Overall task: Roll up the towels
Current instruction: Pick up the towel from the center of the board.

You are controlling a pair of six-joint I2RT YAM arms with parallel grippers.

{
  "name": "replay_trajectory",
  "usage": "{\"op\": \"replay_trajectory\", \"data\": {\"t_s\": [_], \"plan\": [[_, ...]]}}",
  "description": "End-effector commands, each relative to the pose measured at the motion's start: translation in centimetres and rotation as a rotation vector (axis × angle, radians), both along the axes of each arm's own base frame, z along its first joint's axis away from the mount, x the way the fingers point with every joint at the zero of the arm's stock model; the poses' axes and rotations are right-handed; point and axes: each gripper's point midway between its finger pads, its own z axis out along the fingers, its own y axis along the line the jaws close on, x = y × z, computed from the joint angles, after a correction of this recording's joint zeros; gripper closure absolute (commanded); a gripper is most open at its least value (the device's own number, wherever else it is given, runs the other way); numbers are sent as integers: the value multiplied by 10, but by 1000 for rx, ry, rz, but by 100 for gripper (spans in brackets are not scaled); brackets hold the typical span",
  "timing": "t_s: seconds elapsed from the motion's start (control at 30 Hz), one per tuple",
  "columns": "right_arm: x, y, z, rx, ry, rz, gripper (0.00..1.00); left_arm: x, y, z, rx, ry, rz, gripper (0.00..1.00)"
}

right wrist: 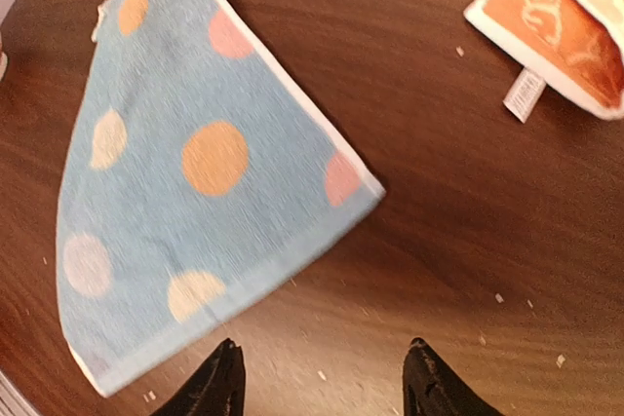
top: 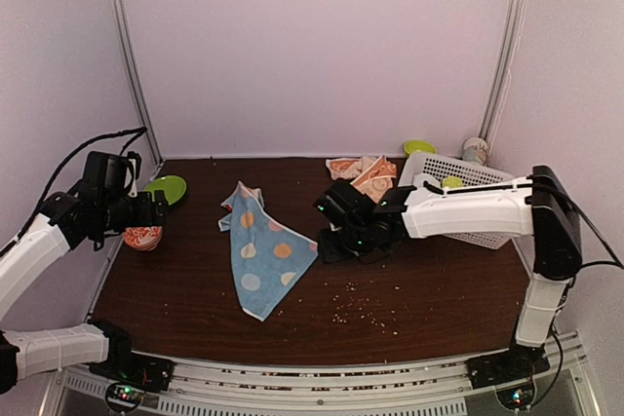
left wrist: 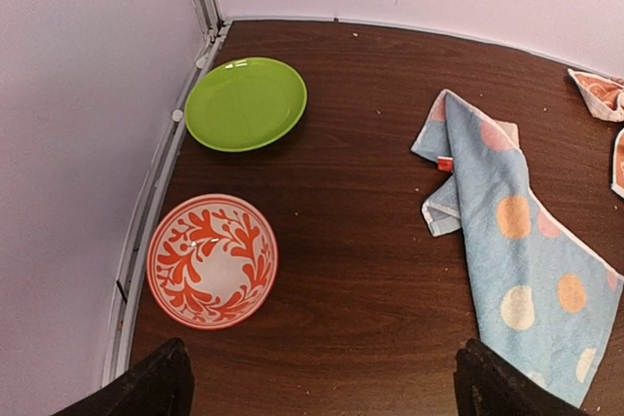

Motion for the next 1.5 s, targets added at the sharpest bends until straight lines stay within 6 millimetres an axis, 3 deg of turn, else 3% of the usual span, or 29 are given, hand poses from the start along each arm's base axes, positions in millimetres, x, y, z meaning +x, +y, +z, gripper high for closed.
{"op": "replay_trajectory", "data": {"t_s": [0.0, 0.17, 0.43, 0.87, 1.03, 1.2, 1.3, 1.47], "plan": [[37, 24, -8, -19, -19, -67, 44, -2, 5, 9, 7, -40, 16, 5], [63, 22, -40, -31, 33, -161, 43, 0, 1, 10, -10, -43, 2, 5], [80, 17, -68, -48, 83, -222, 44, 2, -5, 7, -27, -24, -23, 5], [77, 13, -97, -152, 146, -209, 55, 1, -8, 10, -44, -32, -36, 5], [69, 10, -110, -199, 185, -183, 70, 0, -9, 12, -51, -38, -39, 5], [59, 8, -121, -216, 227, -158, 99, -1, -8, 14, -51, -47, -38, 5], [57, 3, -115, -218, 222, -160, 100, -1, -8, 14, -51, -48, -38, 5], [55, -13, -64, -167, 111, -159, 100, -1, -7, 14, -50, -48, -34, 5]]}}
